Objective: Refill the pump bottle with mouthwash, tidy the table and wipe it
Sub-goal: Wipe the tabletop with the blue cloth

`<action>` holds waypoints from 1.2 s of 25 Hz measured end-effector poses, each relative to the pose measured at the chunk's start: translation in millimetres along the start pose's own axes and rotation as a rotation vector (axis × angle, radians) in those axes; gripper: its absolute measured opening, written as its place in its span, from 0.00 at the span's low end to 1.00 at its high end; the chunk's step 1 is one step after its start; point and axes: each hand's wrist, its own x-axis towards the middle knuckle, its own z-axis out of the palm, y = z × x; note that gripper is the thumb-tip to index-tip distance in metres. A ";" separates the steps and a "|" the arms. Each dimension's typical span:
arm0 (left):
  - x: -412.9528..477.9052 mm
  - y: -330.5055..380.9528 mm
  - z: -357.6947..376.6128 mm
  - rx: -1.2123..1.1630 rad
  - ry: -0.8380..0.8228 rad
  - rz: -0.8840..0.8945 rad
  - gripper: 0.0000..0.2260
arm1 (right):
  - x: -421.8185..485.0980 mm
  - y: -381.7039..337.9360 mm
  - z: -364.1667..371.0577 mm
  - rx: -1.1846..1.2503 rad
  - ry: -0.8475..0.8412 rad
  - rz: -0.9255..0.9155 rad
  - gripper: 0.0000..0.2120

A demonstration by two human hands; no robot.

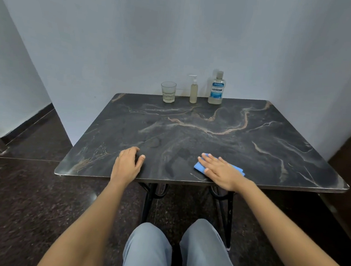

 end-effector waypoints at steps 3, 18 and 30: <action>5.9 -13.4 -1.7 0.054 -0.033 0.006 0.20 | 5.8 25.9 -9.3 -0.003 0.020 0.181 0.24; 7.9 -18.6 7.0 0.184 -0.063 -0.114 0.31 | 45.5 16.8 -10.0 0.010 0.012 0.157 0.24; 9.2 -19.6 6.0 0.165 -0.062 -0.119 0.29 | 65.0 -10.6 -4.8 0.078 -0.014 -0.073 0.23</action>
